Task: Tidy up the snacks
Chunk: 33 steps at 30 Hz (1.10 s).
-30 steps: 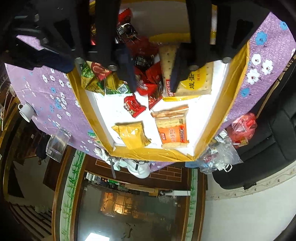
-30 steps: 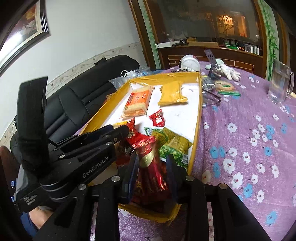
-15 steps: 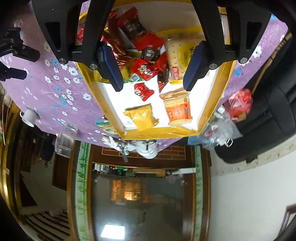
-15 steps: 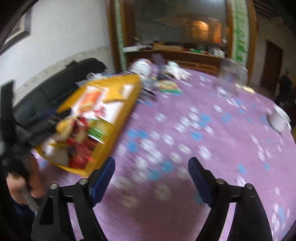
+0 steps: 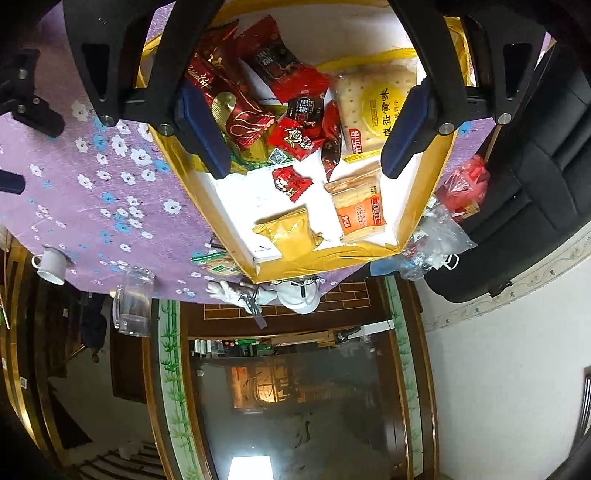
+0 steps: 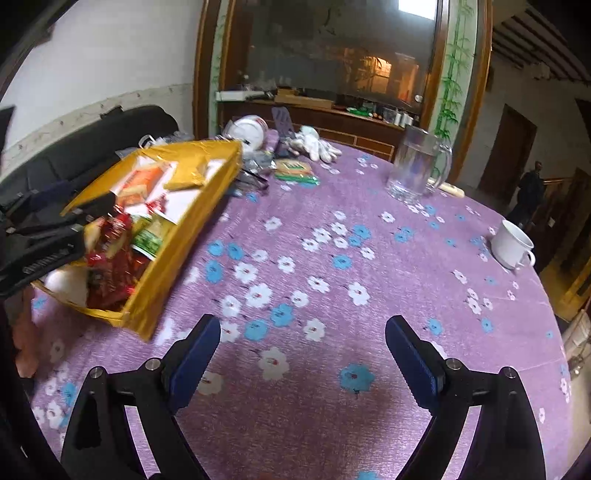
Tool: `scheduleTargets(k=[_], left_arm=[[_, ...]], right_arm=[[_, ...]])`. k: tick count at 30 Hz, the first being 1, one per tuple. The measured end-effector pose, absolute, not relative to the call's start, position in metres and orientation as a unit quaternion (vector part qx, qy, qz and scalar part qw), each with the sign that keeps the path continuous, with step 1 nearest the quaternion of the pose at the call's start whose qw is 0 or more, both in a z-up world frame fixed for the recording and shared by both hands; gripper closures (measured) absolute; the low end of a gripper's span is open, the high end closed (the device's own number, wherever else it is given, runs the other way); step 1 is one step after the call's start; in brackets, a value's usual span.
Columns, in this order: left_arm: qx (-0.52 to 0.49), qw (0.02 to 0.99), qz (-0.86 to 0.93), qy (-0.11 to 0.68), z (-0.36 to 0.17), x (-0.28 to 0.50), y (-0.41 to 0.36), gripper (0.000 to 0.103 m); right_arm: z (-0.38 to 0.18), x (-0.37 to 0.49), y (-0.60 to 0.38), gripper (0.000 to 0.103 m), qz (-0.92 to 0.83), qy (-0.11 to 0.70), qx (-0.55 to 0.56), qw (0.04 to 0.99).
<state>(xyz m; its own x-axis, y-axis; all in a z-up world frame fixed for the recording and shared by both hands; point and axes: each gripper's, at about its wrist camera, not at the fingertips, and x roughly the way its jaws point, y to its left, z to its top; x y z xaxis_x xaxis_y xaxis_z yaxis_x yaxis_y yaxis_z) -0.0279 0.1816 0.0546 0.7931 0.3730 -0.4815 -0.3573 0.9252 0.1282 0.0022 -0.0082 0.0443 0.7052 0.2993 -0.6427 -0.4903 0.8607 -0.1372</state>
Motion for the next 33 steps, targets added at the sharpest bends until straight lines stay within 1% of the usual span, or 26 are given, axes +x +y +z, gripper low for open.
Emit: scheduleTargets(k=[5,8,11,20,33], left_arm=[[0.032,0.938,0.229,0.257,0.055,-0.027,0.179,0.019],[0.038,0.933,0.245,0.259,0.055,-0.028,0.179,0.019],[0.035,0.926,0.252,0.28,0.052,-0.024,0.183,0.019],[0.021,0.917,0.272,0.291,0.051,-0.025,0.191,0.019],[0.023,0.913,0.281,0.296,0.05,-0.024,0.193,0.019]], right_arm=[[0.046,-0.005,-0.007,0.011,0.228,0.296,-0.153,0.915],[0.048,-0.02,0.0,0.011,0.241,0.263,-0.178,0.917],[0.049,-0.032,0.007,0.011,0.242,0.234,-0.198,0.921],[0.054,-0.03,0.002,0.011,0.261,0.247,-0.166,0.918],[0.051,-0.042,0.009,0.011,0.276,0.234,-0.187,0.913]])
